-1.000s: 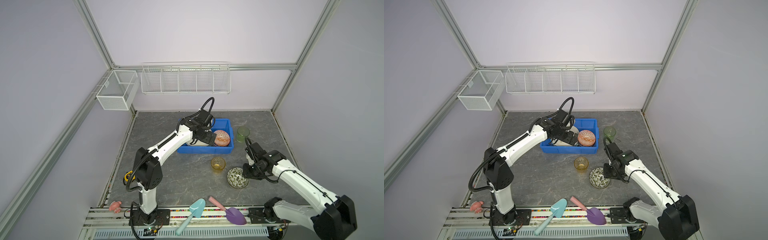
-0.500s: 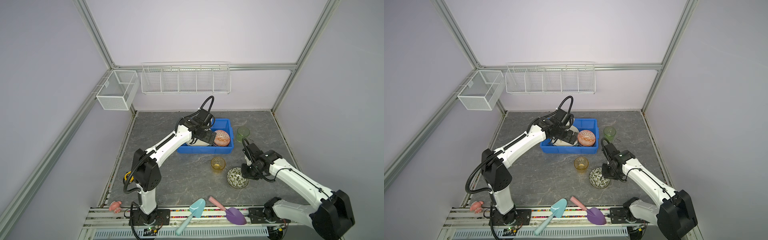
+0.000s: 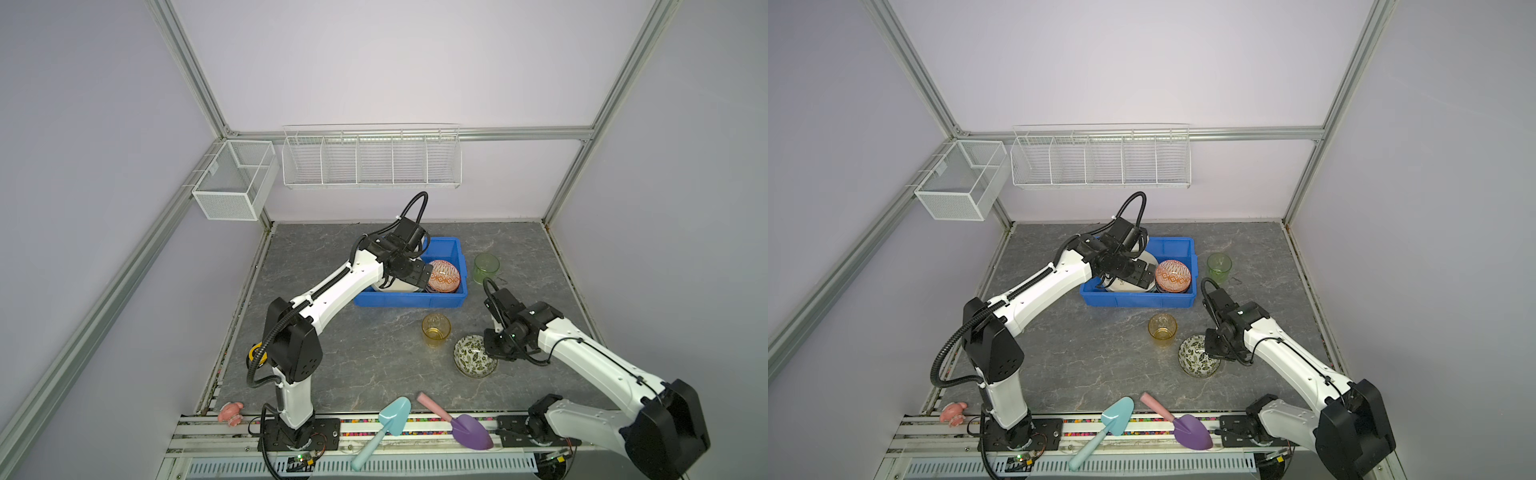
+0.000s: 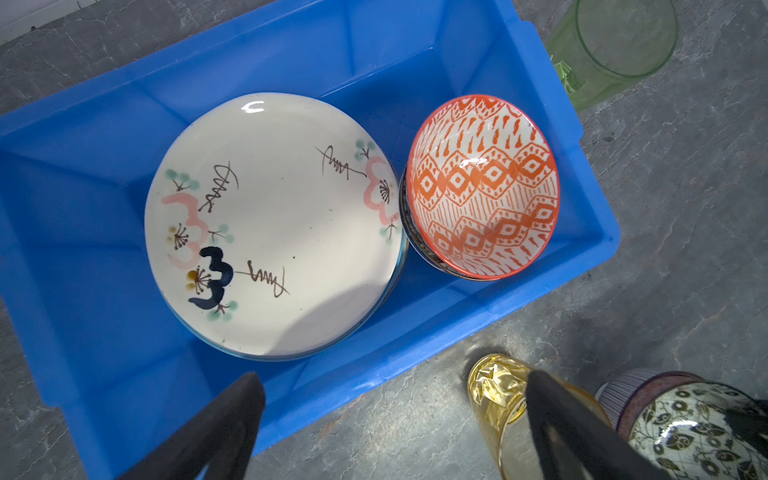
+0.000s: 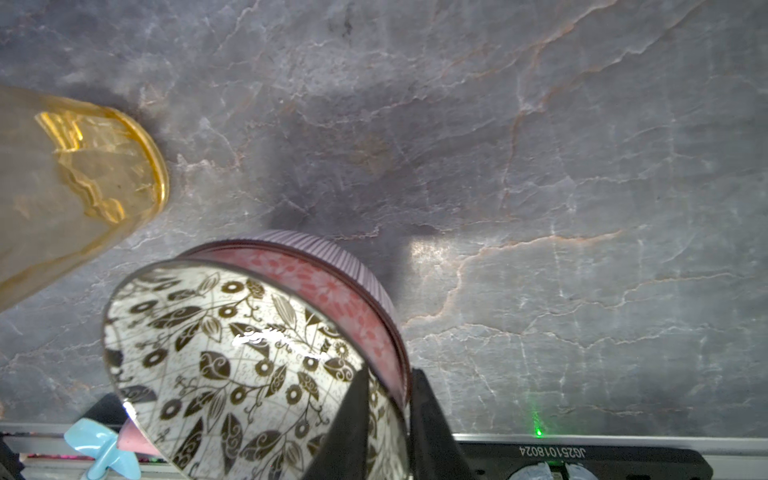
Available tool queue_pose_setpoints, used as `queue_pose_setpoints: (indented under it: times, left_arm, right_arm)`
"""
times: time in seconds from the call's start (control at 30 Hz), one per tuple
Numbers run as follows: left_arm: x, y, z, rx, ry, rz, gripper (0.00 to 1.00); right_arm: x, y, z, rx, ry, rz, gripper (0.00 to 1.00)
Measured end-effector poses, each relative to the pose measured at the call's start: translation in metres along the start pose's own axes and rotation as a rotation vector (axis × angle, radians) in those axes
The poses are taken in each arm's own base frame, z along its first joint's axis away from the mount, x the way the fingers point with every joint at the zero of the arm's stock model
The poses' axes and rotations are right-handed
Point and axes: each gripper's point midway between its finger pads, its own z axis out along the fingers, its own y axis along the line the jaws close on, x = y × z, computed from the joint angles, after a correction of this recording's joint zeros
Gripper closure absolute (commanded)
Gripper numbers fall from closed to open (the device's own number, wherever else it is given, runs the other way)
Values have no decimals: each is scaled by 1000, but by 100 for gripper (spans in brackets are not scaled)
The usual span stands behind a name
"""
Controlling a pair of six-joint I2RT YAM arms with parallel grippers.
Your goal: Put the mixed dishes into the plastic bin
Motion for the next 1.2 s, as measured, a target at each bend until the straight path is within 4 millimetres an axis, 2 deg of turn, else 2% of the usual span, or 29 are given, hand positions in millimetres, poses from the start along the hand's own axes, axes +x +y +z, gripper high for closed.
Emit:
queue_pose_setpoints:
  times: [0.47,0.93,1.07,1.2]
  left_arm:
    - [0,-1,-1,8,3,-6,2]
    - [-2,-11,-6,71,9,-22,1]
    - [-1,-15,-10,93,17,-75,1]
    - [6,-24,-25,149,23,-141,0]
  right_arm:
    - [4,-4,-13,-16,-33,0,93]
    - [3,-2,-28,-50,-68,-2,93]
    - [4,0,-30,-67,-68,5,93]
    - [4,1,-32,-84,-68,11,93]
